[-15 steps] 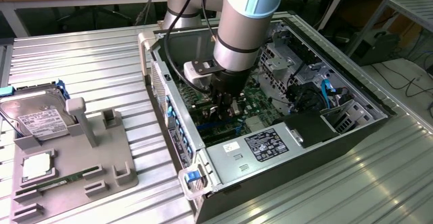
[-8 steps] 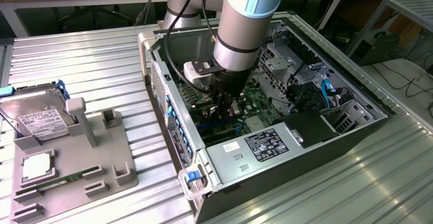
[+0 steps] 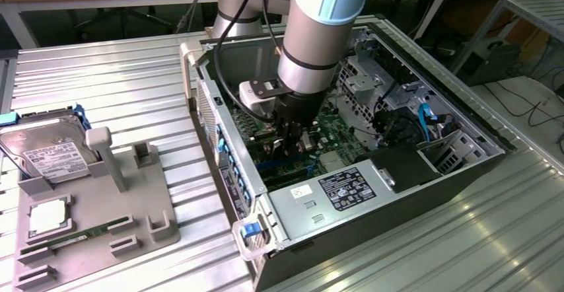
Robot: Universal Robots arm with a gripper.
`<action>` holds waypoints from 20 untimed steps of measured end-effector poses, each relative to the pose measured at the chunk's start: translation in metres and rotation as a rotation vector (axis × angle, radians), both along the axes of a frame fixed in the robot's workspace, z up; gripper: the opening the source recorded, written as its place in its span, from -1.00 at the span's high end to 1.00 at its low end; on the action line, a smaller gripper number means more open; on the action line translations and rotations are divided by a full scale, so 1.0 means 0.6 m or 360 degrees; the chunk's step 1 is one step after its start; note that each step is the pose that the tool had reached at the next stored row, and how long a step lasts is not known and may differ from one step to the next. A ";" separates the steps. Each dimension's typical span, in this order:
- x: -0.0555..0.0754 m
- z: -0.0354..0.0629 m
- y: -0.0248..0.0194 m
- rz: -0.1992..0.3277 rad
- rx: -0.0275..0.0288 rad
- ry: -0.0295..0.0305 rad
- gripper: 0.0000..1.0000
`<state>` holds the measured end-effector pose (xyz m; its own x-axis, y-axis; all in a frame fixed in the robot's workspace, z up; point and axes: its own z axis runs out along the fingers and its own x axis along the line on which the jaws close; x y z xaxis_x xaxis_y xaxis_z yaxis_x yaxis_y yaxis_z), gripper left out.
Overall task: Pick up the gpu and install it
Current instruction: 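Insert the gpu into the slot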
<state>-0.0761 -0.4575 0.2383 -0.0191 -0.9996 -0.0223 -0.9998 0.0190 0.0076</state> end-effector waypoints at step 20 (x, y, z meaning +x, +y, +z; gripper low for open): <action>-0.005 -0.002 -0.0010 0.0000 -0.00001 0.00037 0.44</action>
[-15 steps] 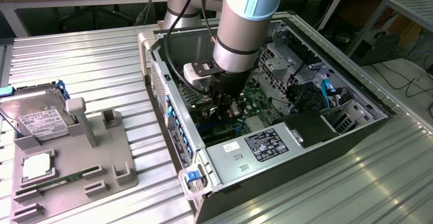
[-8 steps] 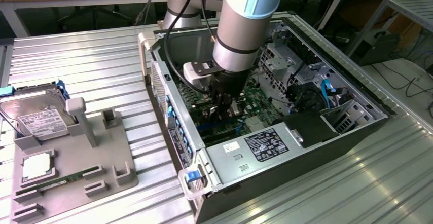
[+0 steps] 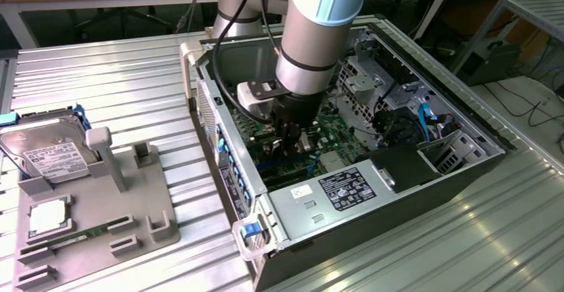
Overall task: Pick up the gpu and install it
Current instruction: 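Insert the gpu into the slot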
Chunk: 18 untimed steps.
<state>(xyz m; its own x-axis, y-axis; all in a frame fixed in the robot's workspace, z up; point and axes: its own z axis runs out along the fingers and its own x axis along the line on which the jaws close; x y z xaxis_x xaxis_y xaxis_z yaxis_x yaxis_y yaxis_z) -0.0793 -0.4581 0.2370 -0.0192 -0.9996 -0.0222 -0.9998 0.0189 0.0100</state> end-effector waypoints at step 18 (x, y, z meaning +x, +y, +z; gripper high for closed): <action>0.000 -0.008 -0.0022 0.0007 0.00001 0.00037 0.44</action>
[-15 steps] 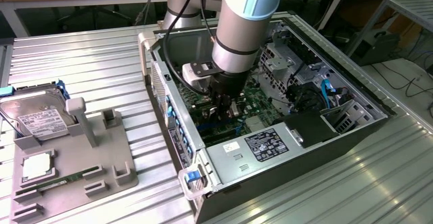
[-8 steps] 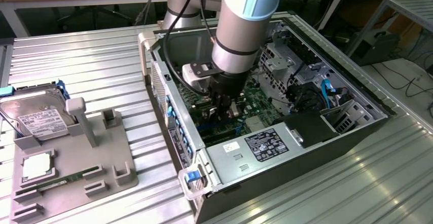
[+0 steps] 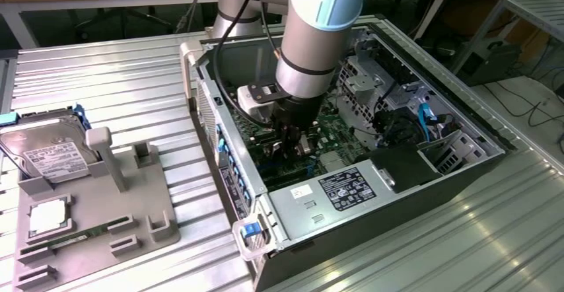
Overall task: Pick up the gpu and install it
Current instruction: 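Insert the gpu into the slot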
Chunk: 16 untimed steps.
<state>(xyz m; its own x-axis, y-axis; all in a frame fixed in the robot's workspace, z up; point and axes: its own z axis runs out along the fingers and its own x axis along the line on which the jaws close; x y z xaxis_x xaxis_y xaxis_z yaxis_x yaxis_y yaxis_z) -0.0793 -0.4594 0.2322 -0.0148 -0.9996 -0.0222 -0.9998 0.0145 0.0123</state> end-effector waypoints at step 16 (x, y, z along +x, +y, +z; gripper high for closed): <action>-0.003 -0.008 0.0001 0.0000 -0.00003 0.00001 0.44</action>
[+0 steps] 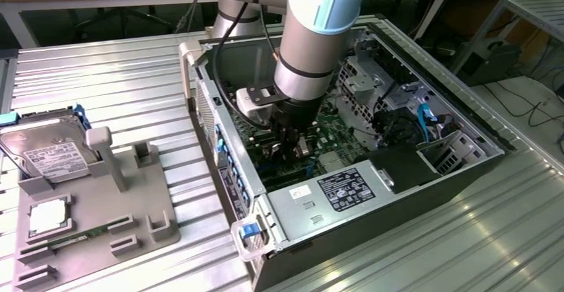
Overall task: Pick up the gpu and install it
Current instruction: 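Insert the gpu into the slot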
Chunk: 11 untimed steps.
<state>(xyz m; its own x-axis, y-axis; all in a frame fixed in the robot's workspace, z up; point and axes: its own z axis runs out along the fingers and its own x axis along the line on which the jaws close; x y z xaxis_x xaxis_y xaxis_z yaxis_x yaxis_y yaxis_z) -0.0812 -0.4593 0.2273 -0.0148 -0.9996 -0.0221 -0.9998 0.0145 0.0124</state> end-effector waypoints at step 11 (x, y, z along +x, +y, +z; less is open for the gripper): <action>0.000 -0.001 0.0004 -0.0001 0.00023 0.00000 0.44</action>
